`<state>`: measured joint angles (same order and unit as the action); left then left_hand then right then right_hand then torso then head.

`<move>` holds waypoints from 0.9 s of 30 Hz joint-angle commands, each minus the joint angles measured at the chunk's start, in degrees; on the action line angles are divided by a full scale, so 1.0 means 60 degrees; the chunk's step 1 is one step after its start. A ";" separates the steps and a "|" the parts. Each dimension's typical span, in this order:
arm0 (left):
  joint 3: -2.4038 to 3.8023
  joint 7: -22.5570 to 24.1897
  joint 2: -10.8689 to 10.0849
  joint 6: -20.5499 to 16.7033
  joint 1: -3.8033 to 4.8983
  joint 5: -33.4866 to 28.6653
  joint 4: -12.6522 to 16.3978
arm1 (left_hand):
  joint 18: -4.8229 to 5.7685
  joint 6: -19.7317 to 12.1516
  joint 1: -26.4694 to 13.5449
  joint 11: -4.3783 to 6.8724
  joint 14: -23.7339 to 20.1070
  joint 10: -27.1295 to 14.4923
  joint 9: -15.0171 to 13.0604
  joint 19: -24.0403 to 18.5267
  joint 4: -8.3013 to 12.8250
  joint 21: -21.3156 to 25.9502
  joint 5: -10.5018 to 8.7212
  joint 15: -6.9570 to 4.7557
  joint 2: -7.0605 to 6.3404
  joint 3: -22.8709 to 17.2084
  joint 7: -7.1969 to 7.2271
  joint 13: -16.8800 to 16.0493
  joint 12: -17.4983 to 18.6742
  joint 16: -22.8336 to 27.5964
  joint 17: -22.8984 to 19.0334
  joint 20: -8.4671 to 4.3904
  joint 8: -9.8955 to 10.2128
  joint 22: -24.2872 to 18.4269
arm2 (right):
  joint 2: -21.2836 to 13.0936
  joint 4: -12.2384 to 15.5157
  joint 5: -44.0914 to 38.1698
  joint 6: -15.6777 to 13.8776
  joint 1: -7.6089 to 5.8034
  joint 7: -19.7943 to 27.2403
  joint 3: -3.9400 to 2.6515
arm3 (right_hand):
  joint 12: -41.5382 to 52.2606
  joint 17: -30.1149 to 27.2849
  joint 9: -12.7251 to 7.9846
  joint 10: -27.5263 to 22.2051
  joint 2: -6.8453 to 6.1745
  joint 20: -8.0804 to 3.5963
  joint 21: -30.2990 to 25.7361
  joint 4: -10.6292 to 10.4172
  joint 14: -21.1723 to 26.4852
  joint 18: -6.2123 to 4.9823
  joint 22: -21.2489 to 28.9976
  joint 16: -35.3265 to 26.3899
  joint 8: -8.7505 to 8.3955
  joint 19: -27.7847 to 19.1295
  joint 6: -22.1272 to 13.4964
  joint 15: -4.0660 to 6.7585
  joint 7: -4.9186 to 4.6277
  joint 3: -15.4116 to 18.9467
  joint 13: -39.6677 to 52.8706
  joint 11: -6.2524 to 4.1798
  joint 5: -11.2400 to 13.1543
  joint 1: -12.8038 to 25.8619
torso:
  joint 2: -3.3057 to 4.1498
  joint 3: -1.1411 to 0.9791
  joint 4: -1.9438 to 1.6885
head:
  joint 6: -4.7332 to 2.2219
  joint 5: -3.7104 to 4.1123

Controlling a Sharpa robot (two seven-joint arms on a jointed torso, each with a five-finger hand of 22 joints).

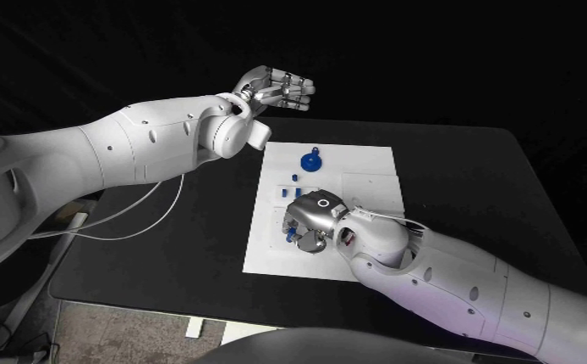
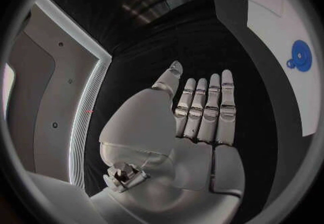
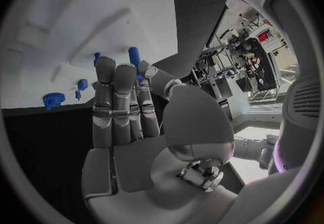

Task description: Assemble the parts on the task board

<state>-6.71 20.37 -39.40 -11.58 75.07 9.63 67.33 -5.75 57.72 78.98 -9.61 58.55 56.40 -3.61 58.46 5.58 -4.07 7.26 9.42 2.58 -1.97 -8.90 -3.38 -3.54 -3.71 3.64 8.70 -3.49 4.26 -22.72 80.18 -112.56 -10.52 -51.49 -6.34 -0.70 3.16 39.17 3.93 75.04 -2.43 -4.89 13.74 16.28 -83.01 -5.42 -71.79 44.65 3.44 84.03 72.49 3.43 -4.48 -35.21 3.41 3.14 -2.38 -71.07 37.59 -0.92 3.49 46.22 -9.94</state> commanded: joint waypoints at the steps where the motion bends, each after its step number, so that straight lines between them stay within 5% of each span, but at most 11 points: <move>1: 0.0007 0.0133 0.0027 0.0140 -0.0001 -0.0006 -0.0005 | -0.0028 -0.0014 -0.0010 -0.0016 -0.0066 0.0033 -0.0015 0.0012 0.0024 -0.0019 -0.0045 -0.0019 0.0058 0.0035 0.0012 0.0008 -0.0035 0.0042 -0.0012 0.0005 -0.0025 -0.0013 | -0.0019 -0.0004 -0.0119 0.0098 0.0008 -0.0024 0.0008 | 0.0060 0.0006 0.0013 0.0332 0.0008 -0.0053 -0.0062 -0.0013 -0.0027 -0.0165 -0.0012 -0.0050 0.0038 0.0307 0.0031 0.0060 0.0002 -0.0080 0.0012 -0.0275 -0.0065 -0.0104 | -0.0001 -0.0004 -0.0012 | 0.0012 0.0021; 27: 0.0006 0.0119 -0.0009 0.0126 -0.0003 -0.0006 -0.0004 | -0.0026 -0.0029 -0.0017 -0.0016 -0.0068 0.0029 -0.0012 0.0011 0.0026 -0.0018 -0.0043 -0.0018 0.0057 0.0039 0.0002 0.0008 -0.0033 0.0043 -0.0012 0.0005 -0.0020 -0.0013 | -0.0034 -0.0073 -0.0391 -0.0188 0.0008 -0.0302 0.0039 | 0.0058 0.0021 0.0011 0.0354 -0.0038 -0.0062 -0.0055 -0.0019 -0.0031 -0.0161 -0.0057 -0.0035 0.0039 0.0311 0.0059 0.0067 0.0010 -0.0130 0.0011 -0.0282 -0.0062 -0.0106 | 0.0005 0.0005 0.0010 | 0.0034 0.0002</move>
<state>-6.72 20.36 -39.49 -11.52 75.03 9.63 67.22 -5.74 57.72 79.00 -9.60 58.55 56.40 -3.61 58.46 5.58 -4.07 7.26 9.42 2.57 -1.98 -8.90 -3.38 -3.54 -3.71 3.64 8.70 -3.49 4.26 -22.98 79.87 -113.65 -11.34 -51.44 -7.51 -0.46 3.29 39.25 3.95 75.16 -2.44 -4.88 13.74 16.12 -83.10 -5.75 -72.08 44.65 3.46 84.04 72.45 3.35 -4.50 -35.68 3.42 3.26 -2.66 -71.22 37.60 -0.88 3.55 46.31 -9.94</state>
